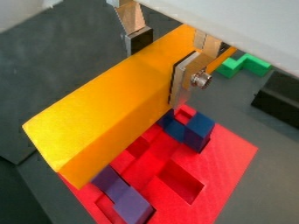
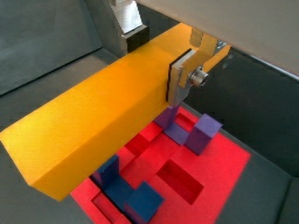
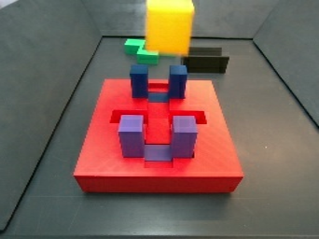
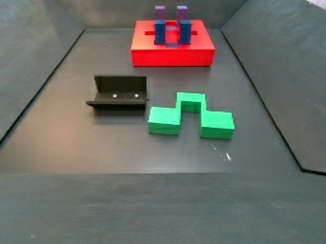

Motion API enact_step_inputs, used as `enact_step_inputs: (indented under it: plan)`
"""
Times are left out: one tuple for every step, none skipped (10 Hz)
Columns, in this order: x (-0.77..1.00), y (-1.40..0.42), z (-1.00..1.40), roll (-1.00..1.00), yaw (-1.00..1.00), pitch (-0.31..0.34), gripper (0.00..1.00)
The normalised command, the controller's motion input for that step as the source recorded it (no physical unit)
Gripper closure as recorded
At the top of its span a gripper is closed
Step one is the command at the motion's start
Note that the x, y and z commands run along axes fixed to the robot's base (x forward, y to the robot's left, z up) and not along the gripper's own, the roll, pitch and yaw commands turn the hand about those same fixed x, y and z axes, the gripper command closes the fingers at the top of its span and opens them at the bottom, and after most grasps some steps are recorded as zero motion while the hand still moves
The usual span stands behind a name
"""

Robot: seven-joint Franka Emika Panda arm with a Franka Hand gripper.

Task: Pick up the yellow object. Move up. Move to above the board. Insert the yellow object.
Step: Insert the yellow object.

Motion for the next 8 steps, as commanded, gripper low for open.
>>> enact_step_inputs:
  plan:
    - [0.19,-0.10,-0.58,0.26,0.00,0.000,1.00]
    - [0.02,-0.15,-0.65,0.29,0.05,0.000,1.00]
    - [-0.08,-0.18,-0.70,0.22,0.19,-0.026,1.00]
    - [-0.21,-0.17,-0.59,0.23,0.26,-0.060,1.00]
    - [-0.15,-0.09,-0.35,0.13,0.25,-0.033,1.00]
    - [-0.04,-0.09,-0.25,0.06,0.07,-0.001,1.00]
    - [-0.04,0.00,-0.09,0.00,0.00,0.000,1.00]
    - [-0.06,-0.02,-0.10,0.05,0.00,0.000,1.00]
